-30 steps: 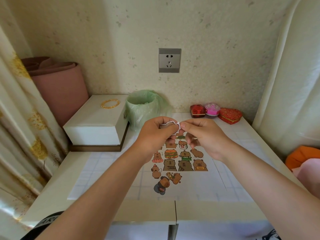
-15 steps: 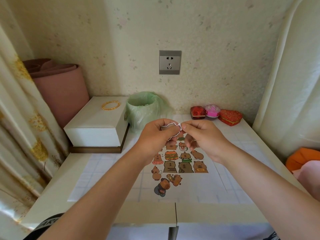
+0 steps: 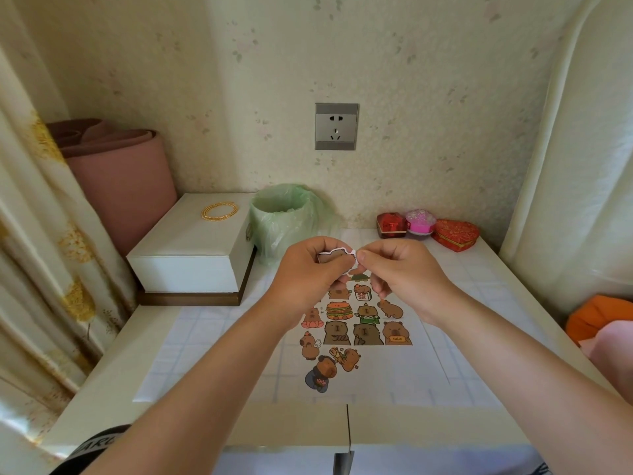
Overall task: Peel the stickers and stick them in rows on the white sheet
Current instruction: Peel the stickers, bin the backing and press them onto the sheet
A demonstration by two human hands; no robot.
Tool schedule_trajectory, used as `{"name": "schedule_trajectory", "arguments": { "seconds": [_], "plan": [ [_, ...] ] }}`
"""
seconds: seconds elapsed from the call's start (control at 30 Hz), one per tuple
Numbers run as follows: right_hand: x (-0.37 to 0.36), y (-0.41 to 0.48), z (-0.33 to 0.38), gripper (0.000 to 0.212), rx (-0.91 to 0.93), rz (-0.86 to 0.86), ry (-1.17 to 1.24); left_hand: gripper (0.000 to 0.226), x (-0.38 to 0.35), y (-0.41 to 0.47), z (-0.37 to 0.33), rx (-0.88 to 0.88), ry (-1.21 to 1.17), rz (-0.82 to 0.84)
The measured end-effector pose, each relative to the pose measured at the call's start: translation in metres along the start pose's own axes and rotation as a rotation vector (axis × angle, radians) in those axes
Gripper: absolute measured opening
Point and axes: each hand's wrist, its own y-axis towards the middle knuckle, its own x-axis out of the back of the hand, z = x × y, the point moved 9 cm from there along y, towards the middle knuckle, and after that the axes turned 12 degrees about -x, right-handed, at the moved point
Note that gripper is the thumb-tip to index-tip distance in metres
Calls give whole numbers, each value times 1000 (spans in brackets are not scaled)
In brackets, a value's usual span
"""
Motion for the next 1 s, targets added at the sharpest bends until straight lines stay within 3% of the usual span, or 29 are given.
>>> {"name": "schedule_trajectory", "arguments": {
  "seconds": [0.27, 0.37, 0.53, 0.67, 0.83, 1.0],
  "plan": [
    [1, -4, 10, 12, 83, -77, -79, 9, 0, -2, 4, 61, -111, -51],
    [6, -3, 12, 13, 151, -180, -191, 9, 0, -3, 6, 87, -65, -42],
    [5, -20, 30, 4, 455, -433, -553, 8, -2, -6, 12, 130, -55, -56],
    [2, -27, 41, 4, 586, -467, -636, 10, -1, -6, 13, 142, -100, -68],
    [2, -15, 29, 10, 312, -200, -248, 10, 3, -5, 9, 128, -93, -75],
    [4, -7, 16, 16, 175, -133, -153, 12, 2, -4, 4, 102, -29, -52]
  ]
}}
